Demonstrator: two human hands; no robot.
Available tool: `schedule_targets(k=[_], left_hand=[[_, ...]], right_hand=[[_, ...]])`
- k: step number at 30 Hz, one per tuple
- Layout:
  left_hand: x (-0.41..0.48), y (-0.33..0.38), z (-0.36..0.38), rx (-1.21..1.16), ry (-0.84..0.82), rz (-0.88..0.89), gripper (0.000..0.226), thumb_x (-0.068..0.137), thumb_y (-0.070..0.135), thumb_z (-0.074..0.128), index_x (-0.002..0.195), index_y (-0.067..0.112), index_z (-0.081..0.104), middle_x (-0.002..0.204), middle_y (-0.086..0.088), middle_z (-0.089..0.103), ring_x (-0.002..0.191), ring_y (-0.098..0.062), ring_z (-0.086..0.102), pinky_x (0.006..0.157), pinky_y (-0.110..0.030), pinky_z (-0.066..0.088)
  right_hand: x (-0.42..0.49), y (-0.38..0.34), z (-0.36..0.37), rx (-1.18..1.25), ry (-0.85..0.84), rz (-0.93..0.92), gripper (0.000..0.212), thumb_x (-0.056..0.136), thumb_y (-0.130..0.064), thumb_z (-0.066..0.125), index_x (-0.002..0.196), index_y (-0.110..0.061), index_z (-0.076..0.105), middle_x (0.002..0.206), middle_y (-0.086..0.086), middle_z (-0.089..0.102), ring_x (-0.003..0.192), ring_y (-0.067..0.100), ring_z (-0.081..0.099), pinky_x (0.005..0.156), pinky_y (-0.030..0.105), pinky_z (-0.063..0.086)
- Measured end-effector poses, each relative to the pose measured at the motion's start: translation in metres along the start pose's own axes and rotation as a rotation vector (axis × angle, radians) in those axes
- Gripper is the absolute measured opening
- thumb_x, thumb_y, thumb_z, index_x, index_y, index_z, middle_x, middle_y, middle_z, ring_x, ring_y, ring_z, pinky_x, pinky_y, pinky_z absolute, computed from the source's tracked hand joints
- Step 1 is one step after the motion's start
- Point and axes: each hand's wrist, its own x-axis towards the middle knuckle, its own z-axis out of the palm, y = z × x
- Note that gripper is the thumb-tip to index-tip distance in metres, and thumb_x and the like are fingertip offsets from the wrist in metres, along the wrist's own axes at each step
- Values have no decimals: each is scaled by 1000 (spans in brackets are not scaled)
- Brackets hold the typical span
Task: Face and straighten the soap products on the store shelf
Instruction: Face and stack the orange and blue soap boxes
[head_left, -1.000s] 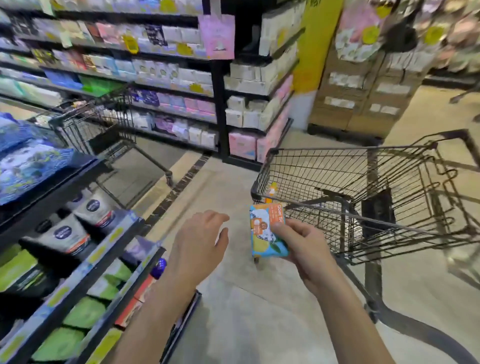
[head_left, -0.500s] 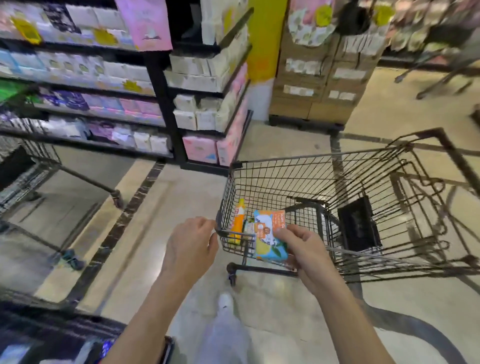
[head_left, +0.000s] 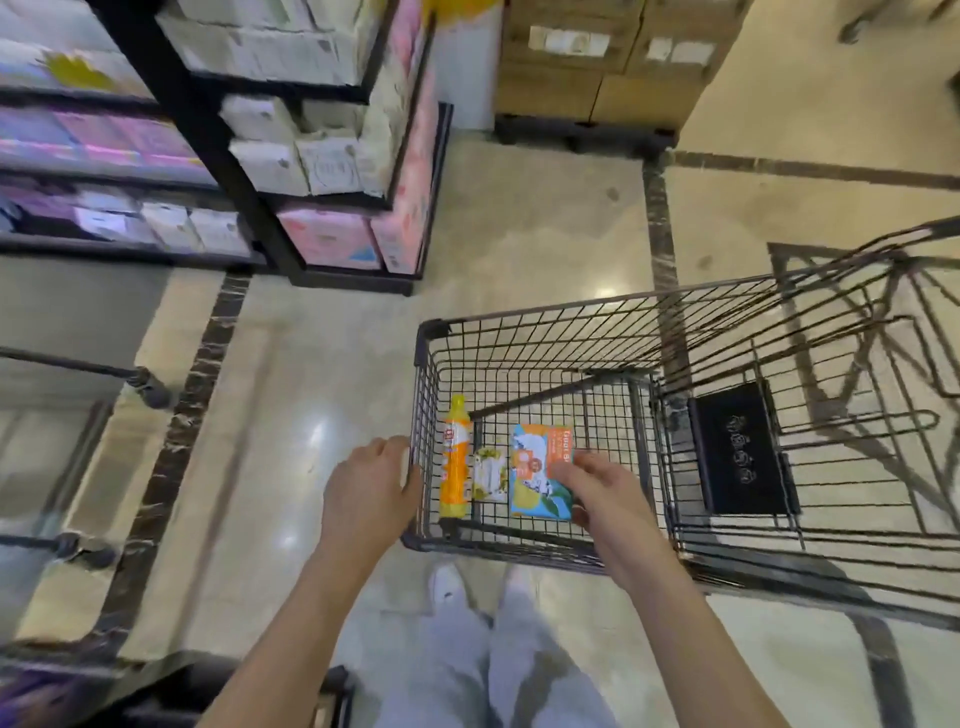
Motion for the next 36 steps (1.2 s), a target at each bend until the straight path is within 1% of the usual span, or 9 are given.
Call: schedule_targets(k=[5,9,14,16,21,24,27,32,36], left_hand=[[44,-14,48,-179,-186,-237,62,97,48,60,148,15,45,134,-9,62,114,-29,64,89,-43,55],[69,-23,86,-321,-280,-360,60,94,45,69,143,17,48,131,-4,65,109,-23,64,87,-36,53],[87,-30,119,-461,-304,-444,47,95,37,70,136,19,55,106,4,67,91,-14,60,66,-18,40],[91,-32,130,-504,-295,-492,44,95,34,70,135,20,57,105,7,67,92,-14,65,67,-16,42],[94,-42,145,-590,-256,-525,43,94,19,68,136,22,60,111,12,73,95,-13,72,91,-39,59],[95,-44,148,-613,-239,-543,42,94,20,68,135,25,60,112,14,73,95,-11,72,93,-38,59],[96,-44,150,-647,-225,-558,37,95,18,66,131,26,61,111,14,73,81,-10,69,84,-35,60],[96,-44,151,-668,-204,-565,39,95,19,67,133,26,61,113,13,72,81,-10,67,80,-29,56],[98,-42,146,-679,-207,-566,38,94,18,67,131,26,61,112,12,72,81,-12,68,80,-32,58]], right_hand=[[75,24,-7,-11,61,146,35,91,-14,74,123,-3,65,108,13,77,93,25,76,67,25,57],[127,52,-12,-39,88,239,22,91,-11,74,111,-6,67,103,15,78,95,31,75,87,44,60],[187,89,-12,-87,67,370,11,93,-9,73,100,-14,65,107,14,77,90,25,77,76,38,61],[206,105,-12,-100,76,415,10,94,-8,71,96,-14,63,103,10,76,86,21,75,70,32,60],[244,143,-12,-159,149,461,23,93,-1,71,86,-18,56,93,7,70,78,20,69,65,31,56],[260,163,-16,-171,187,463,26,90,1,74,92,-15,54,103,15,68,79,23,69,66,37,56],[272,179,-19,-159,174,476,32,90,0,75,112,-7,53,113,20,68,93,31,70,87,47,59],[282,195,-16,-202,175,446,32,92,-2,72,120,-5,56,101,17,70,80,25,71,74,36,61],[282,195,-18,-337,160,394,43,91,-15,76,129,0,63,112,20,73,95,30,75,87,43,62]])
